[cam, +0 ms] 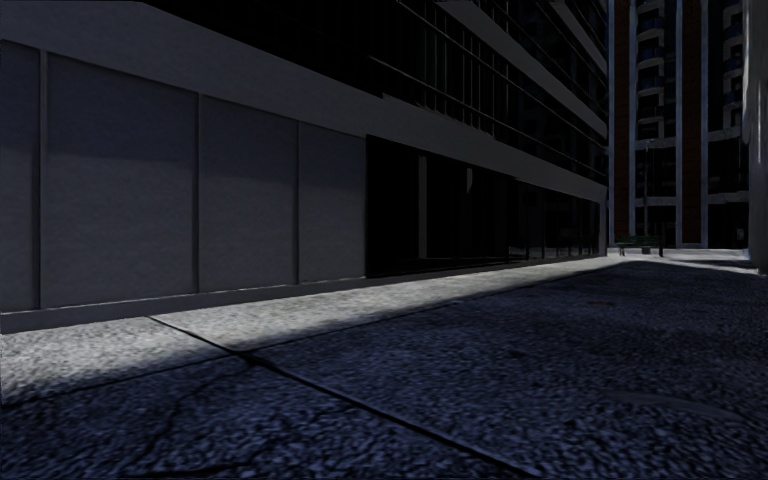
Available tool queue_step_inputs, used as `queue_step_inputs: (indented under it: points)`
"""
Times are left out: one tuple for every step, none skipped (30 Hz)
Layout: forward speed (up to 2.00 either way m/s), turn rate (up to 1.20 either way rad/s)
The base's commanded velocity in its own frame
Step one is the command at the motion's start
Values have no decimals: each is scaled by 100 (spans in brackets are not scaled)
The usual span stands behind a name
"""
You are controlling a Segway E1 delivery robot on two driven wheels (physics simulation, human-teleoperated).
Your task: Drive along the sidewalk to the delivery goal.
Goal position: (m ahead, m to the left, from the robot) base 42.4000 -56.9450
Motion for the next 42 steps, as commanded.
queue_step_inputs:
  points:
    - [200, -63]
    - [200, -63]
    - [200, -63]
    - [200, -63]
    - [200, -63]
    - [200, -63]
    - [200, -63]
    - [200, -63]
    - [200, -63]
    - [200, -63]
    - [200, -63]
    - [200, -63]
    - [200, -63]
    - [200, -63]
    - [200, -63]
    - [200, -63]
    - [200, -63]
    - [200, -63]
    - [200, -63]
    - [200, -63]
    - [200, -63]
    - [200, -63]
    - [200, -63]
    - [200, -63]
    - [200, -63]
    - [200, -63]
    - [200, -63]
    - [200, -63]
    - [200, -63]
    - [200, -63]
    - [200, -63]
    - [200, -63]
    - [200, -63]
    - [200, -13]
    - [200, 0]
    - [200, 0]
    - [200, 0]
    - [200, 0]
    - [200, 0]
    - [200, 0]
    - [200, 0]
    - [200, 0]
